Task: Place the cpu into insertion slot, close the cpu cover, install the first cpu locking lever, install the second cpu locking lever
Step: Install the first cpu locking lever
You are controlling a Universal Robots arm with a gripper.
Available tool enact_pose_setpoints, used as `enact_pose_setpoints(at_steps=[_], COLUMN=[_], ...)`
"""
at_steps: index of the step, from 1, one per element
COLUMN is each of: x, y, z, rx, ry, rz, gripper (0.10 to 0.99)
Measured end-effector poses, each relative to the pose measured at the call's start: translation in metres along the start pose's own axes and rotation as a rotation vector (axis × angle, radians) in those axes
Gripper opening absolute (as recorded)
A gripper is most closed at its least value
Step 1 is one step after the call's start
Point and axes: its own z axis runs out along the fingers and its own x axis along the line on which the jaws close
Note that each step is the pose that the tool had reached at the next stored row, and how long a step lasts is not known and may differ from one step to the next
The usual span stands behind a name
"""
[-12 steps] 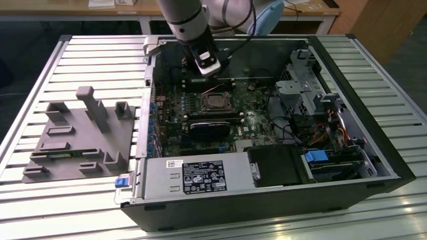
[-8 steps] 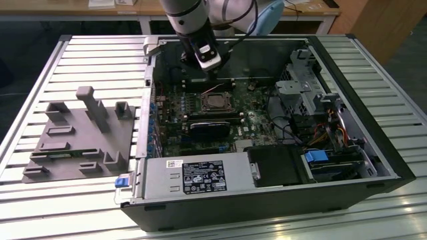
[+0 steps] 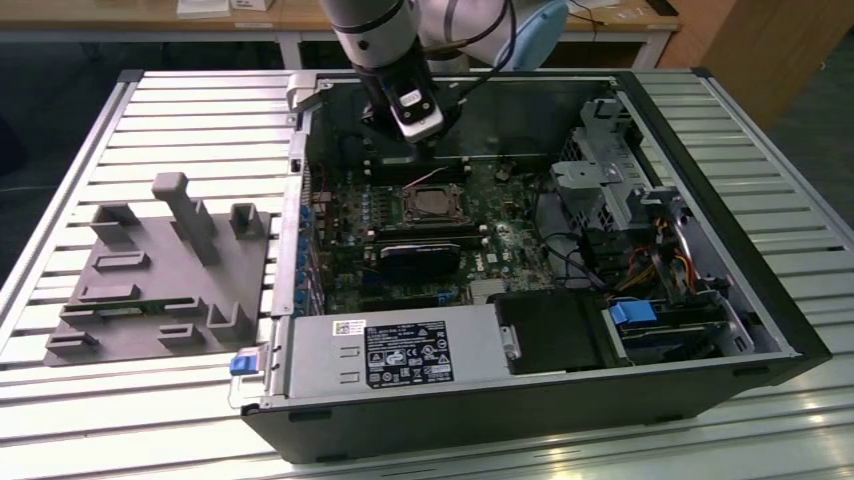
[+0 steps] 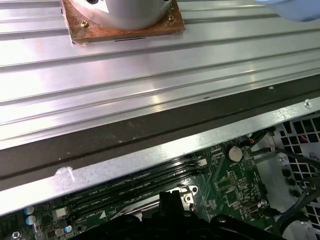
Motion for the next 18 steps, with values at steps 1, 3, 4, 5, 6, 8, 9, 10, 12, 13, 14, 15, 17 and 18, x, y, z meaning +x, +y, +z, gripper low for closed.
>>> enact_pose_setpoints(at_steps=[1,3,4,5,6,8,9,10,12,13,14,15,17,18], x=[-0.001,-0.0024,-0.0024,-0.0024,-0.0024,-0.0024,-0.0025,-0.0025,-0.0027,-0.0027,-0.0026,-0.0026,-0.0026,-0.0026], y=[-0.0001,-0.0001,-0.0001,-0.0001,-0.0001,-0.0001,-0.0001,-0.0001,0.0,-0.0001,-0.0002,-0.0003,-0.0003,-0.0003], z=[0.0003,0.0008,0.0008,0.0008,0.0008,0.0009,0.0009,0.0009,0.0014,0.0018,0.0026,0.0029,0.0028,0.0028], rx=[0.0,0.0,0.0,0.0,0.0,0.0,0.0,0.0,0.001,0.002,0.003,0.003,0.004,0.004], ry=[0.0,0.0,0.0,-0.0001,0.0,0.0,-0.0001,0.0,-0.001,-0.0018,-0.0024,-0.0029,-0.0029,-0.003], rz=[0.0,0.0,0.0,0.0,0.0,0.0,0.0,0.0,0.003,0.008,0.012,0.014,0.014,0.015], gripper=[0.102,0.102,0.102,0.102,0.102,0.102,0.102,0.102,0.102,0.102,0.102,0.102,0.102,0.102])
